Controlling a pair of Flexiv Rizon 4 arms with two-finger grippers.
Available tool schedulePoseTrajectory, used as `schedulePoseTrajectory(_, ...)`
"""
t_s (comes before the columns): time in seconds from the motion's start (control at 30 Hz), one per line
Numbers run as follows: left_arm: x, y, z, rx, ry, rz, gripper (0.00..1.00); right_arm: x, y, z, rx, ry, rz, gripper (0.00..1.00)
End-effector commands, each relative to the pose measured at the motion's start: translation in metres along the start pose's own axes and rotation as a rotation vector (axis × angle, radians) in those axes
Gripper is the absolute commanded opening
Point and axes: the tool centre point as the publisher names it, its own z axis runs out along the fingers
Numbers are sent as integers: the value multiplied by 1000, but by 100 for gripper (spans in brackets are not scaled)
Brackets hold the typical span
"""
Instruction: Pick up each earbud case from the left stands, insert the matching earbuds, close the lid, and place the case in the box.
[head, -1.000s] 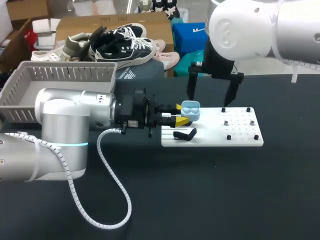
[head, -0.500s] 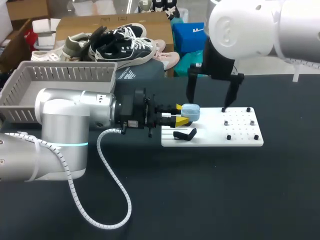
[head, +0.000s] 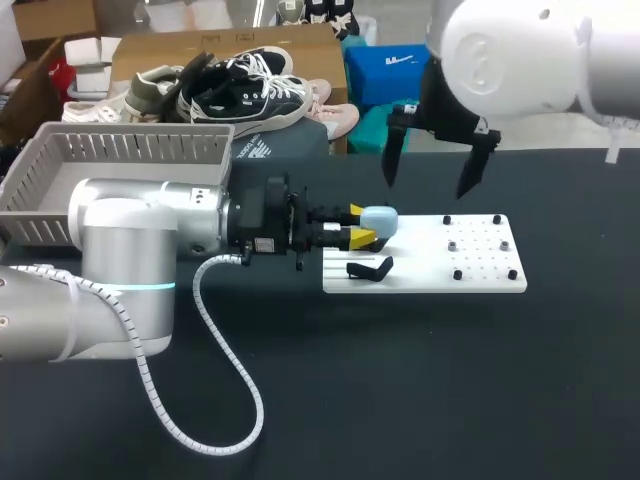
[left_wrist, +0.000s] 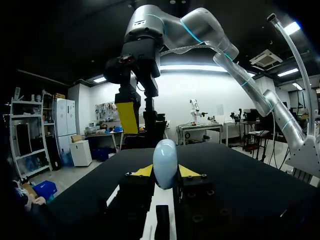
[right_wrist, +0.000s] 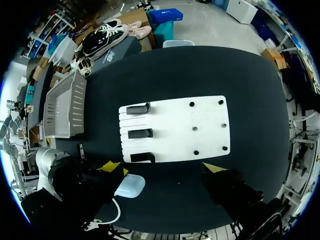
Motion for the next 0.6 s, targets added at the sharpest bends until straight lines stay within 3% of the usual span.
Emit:
schedulePoseTrajectory(0.03, -11, -4, -23, -45, -1, -8, 0, 29, -28, -5, -103, -168, -42, 100)
schedulePoseTrajectory(0.2, -26, -3, -47, -123, 20, -22, 0, 32, -43, -2, -168, -173, 10, 100)
schedulePoseTrajectory(0.4, -44, -2, -76, -225, 84, -20, 0, 32, -43, -2, -168, -173, 10, 100)
schedulePoseTrajectory(0.6, -41, 11, -122, -403, 145, -66, 0, 32, -43, -2, -168, -173, 10, 100)
